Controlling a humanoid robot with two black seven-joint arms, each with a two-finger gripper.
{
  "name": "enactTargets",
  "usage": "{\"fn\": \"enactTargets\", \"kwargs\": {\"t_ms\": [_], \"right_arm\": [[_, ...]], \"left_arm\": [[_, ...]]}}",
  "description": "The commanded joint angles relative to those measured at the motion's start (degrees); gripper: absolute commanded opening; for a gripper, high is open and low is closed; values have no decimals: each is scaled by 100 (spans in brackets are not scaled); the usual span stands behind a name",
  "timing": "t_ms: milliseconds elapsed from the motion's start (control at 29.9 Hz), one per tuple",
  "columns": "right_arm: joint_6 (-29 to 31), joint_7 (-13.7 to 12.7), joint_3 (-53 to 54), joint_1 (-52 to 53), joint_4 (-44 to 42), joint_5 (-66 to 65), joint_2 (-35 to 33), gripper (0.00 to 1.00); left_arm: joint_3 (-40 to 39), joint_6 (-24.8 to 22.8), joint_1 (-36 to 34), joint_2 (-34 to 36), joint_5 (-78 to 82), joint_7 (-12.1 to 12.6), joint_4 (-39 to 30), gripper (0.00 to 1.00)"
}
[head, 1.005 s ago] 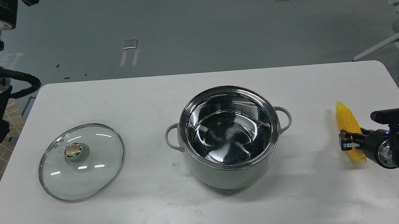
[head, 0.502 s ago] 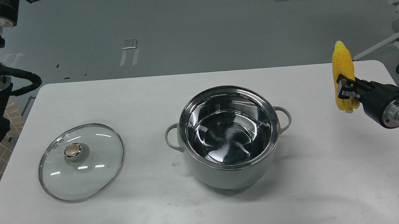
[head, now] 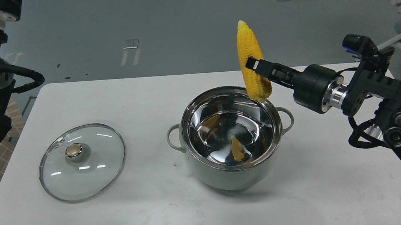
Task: Open pot and put corn in
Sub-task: 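Lower the corn into the pot and open the right gripper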
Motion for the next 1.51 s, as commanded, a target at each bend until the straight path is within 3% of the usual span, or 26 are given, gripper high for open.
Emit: {"fn": "enactTargets", "kwargs": {"t_ms": [0,335,402,435,502,569,636,737,1139,1273,1474], "right_arm": [[-1,-3,-466,-29,16,15,-12,0],[-1,-12,-1118,-38,25,6,-487,0],[-1,-12,-1118,-46,25,6,-530,20],[-1,-3,-1109,-46,34,6,-531,38],[-1,15,-1092,-46,34,15,-531,53],[-1,24,-1083,-46,43,15,-531,61],[-1,32,-1074,-38,43,15,-522,83],[-1,32,-1100,-38,34,15,-530,93],[-1,32,-846,33,34,15,-469,95],[-1,32,111,120,8,15,-259,95],[-1,59,2033,462,-132,24,742,96]], "left_arm": [[1,2,4,-1,8,-1,0,96],[10,2,4,7,8,-1,0,97],[10,2,4,7,8,-1,0,97],[10,2,4,7,8,-1,0,96],[10,2,4,7,8,-1,0,97],[10,2,13,7,8,-1,0,97],[10,2,4,7,8,-9,0,97],[1,2,4,7,8,-9,0,97],[1,2,4,7,8,-9,0,97],[-34,-50,13,16,8,-18,17,97],[-8,11,22,7,-1,-18,44,98]]}}
